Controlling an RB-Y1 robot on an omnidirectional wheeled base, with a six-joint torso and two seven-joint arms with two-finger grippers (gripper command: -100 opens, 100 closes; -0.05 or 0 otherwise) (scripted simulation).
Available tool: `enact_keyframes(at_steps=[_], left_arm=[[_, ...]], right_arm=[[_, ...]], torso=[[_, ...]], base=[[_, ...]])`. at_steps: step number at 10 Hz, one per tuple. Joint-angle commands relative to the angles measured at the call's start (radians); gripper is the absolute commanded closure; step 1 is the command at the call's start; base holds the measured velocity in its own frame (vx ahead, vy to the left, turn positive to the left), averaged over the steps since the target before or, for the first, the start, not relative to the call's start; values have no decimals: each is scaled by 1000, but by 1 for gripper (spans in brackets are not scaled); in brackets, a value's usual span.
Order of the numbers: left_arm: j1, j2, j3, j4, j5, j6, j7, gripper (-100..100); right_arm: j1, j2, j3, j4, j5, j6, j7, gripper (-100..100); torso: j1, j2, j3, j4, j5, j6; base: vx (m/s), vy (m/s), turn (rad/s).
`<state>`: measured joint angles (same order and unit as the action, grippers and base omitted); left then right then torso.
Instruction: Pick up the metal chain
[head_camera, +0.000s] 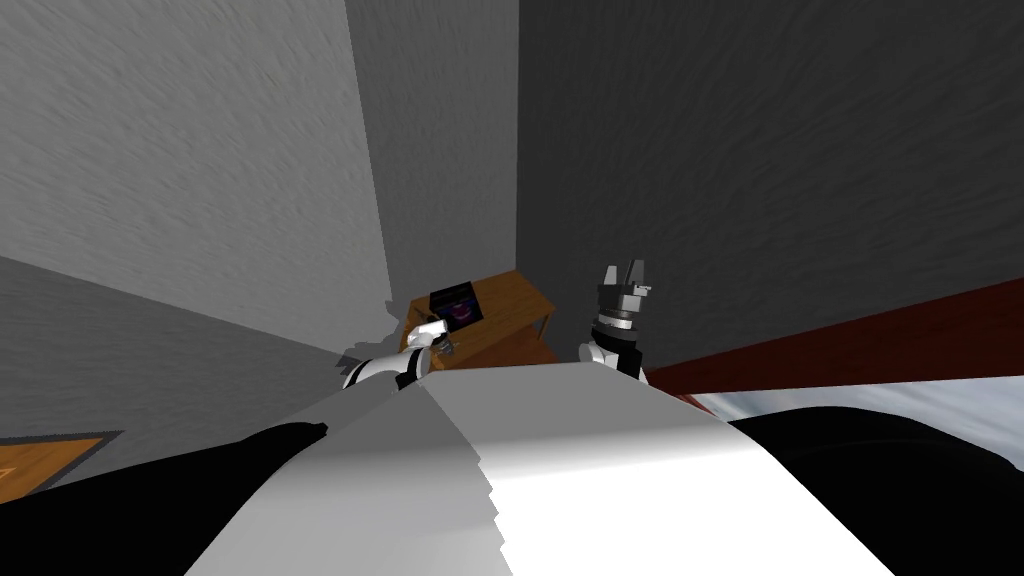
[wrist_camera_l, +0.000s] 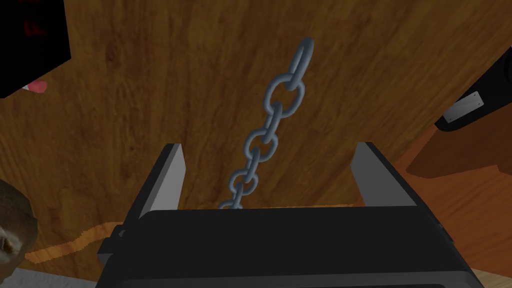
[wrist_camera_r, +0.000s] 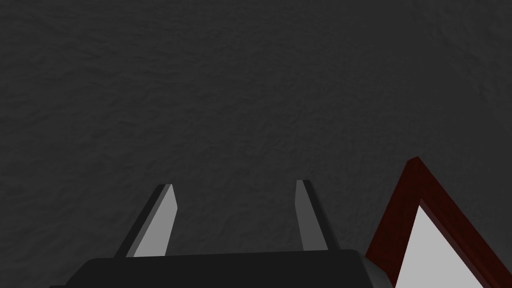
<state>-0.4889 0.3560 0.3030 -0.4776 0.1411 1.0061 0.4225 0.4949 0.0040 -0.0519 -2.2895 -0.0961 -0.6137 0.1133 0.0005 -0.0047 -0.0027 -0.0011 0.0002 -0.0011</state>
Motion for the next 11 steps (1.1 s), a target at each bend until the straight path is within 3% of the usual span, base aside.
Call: enact_keyframes(at_steps=[1,2,3,7,8,9,11], left_arm=[[-7,1,-1,29,1,-23,-3,-100],[-1,-1,0,12,1,-11,-2,-100],[-1,0,0,14,1,-14,-2,100],[-2,-1,-2,14,0,-11,-5,100],[-2,-1,-2,14,0,-11,-5,0],[-27,12,2,13,0,16,2,100],[-39,19,4,4,0,40,5,100]], right_arm=[[0,0,0,0,0,0,0,0],[0,0,0,0,0,0,0,0],[0,0,0,0,0,0,0,0],[0,0,0,0,0,0,0,0],[0,0,0,0,0,0,0,0],[0,0,0,0,0,0,0,0],[0,0,0,0,0,0,0,0]], torso=[[0,0,0,0,0,0],[0,1,0,0,0,0],[0,2,1,0,0,0],[3,2,1,0,2,-1],[3,1,1,0,2,-1],[3,1,0,0,2,-1],[1,6,3,1,1,-1]], base=[[52,9,4],[19,4,-1],[0,0,0],[0,0,0],[0,0,0],[-44,-13,-23],[-74,-20,-25]])
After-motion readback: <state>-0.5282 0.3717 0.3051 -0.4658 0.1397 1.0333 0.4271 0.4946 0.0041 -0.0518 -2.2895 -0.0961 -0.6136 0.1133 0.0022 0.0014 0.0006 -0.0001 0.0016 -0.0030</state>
